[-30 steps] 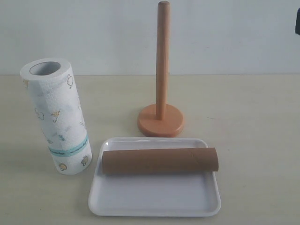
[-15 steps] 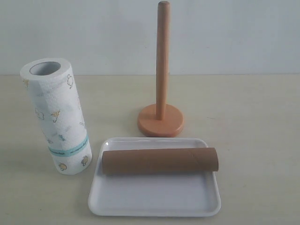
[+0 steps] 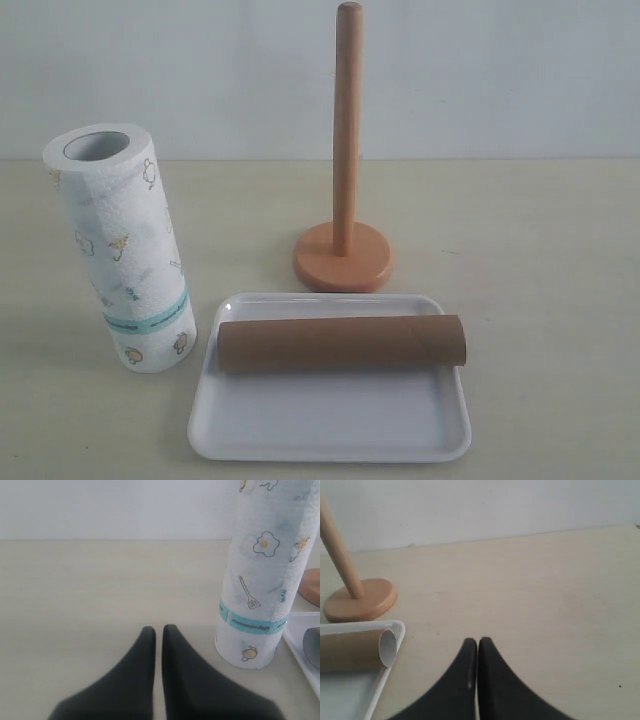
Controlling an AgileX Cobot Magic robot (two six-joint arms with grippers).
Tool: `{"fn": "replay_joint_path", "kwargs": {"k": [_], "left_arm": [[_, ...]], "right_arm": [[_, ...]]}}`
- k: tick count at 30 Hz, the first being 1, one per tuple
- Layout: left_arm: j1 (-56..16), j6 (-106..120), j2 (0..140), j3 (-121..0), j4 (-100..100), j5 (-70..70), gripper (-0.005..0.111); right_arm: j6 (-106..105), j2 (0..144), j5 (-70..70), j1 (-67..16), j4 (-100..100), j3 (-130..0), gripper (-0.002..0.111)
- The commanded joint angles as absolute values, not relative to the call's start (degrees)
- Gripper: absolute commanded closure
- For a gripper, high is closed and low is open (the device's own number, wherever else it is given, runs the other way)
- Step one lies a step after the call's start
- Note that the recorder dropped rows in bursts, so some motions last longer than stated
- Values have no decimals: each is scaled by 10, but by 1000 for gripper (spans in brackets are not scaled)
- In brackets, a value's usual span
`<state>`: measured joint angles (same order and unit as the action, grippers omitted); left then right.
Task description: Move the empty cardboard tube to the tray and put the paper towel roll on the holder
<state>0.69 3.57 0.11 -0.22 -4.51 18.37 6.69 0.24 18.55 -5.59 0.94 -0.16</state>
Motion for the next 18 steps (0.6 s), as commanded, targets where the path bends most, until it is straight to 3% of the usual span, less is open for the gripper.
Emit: {"fn": "replay_joint_path", "kwargs": {"k": [1, 18], "left_arm": [[10, 37, 0, 0, -45, 182, 103], [10, 37, 0, 0, -45, 182, 103]], "right_arm": [[50, 0, 195, -53, 9, 0, 108], [60, 0, 191, -53, 9, 0, 108]]}}
